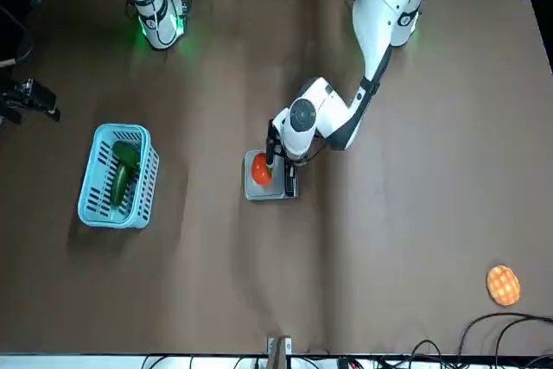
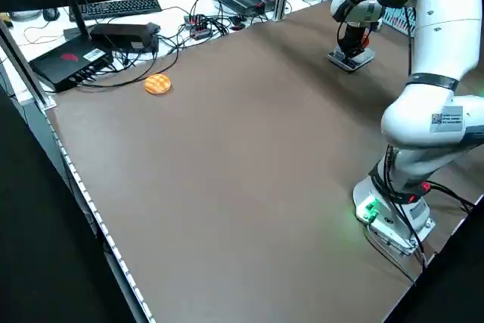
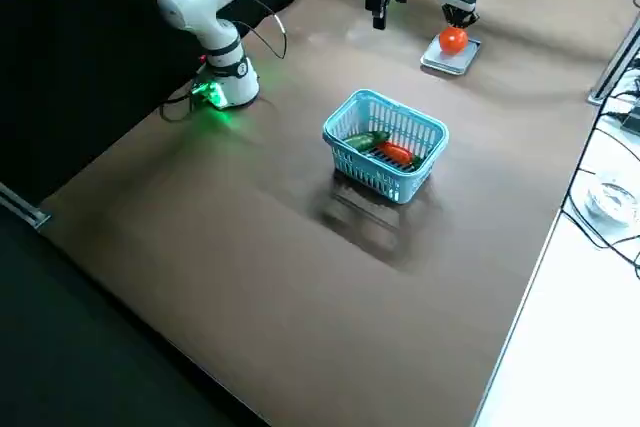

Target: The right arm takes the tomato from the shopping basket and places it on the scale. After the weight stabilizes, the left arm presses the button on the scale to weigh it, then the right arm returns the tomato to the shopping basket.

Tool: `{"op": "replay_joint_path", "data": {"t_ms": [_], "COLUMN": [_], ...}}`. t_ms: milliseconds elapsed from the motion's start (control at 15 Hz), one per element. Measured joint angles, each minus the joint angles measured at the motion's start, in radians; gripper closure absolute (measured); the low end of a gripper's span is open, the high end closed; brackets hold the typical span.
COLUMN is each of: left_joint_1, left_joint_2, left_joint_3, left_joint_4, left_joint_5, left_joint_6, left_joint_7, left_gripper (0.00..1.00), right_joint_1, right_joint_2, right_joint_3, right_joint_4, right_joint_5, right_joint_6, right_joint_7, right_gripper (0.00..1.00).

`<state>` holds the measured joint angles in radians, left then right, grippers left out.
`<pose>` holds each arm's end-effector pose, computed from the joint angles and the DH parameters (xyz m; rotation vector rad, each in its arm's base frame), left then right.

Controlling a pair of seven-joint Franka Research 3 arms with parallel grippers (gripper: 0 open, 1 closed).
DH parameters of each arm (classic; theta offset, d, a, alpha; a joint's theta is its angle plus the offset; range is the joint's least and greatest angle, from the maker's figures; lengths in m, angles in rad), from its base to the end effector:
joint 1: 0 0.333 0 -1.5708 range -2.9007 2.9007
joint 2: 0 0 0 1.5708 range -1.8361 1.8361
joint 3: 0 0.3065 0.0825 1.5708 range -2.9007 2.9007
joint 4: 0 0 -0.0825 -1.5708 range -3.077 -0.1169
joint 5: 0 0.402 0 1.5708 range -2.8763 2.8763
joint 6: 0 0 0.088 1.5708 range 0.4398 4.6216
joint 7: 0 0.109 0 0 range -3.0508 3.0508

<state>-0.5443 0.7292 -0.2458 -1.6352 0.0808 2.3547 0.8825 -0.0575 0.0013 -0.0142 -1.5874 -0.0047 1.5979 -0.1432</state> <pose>0.5030 -0.4814 0.1804 2.0406 -2.2495 0.0275 0.5738 -0.0417 0.6065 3.1339 0.1123 0.0136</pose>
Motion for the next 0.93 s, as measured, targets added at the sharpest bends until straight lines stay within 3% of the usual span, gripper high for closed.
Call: {"op": "replay_joint_path", "data": {"t_ms": [933], "left_joint_1": [-0.003], "left_joint_2": [0.007], "left_joint_3": [0.0], "left_joint_4": [0.004], "left_joint_5": [0.003], "left_joint_6": [0.001], "left_joint_7": [0.0], "left_gripper": [0.99], "right_joint_1": [-0.001], "right_joint_2": [0.0], "right_joint_3": [-0.003], "right_joint_4": [0.0], "right_joint_5": [-0.003], "right_joint_6": [0.008], "right_joint_7": [0.018], "right_gripper": [0.0]}}
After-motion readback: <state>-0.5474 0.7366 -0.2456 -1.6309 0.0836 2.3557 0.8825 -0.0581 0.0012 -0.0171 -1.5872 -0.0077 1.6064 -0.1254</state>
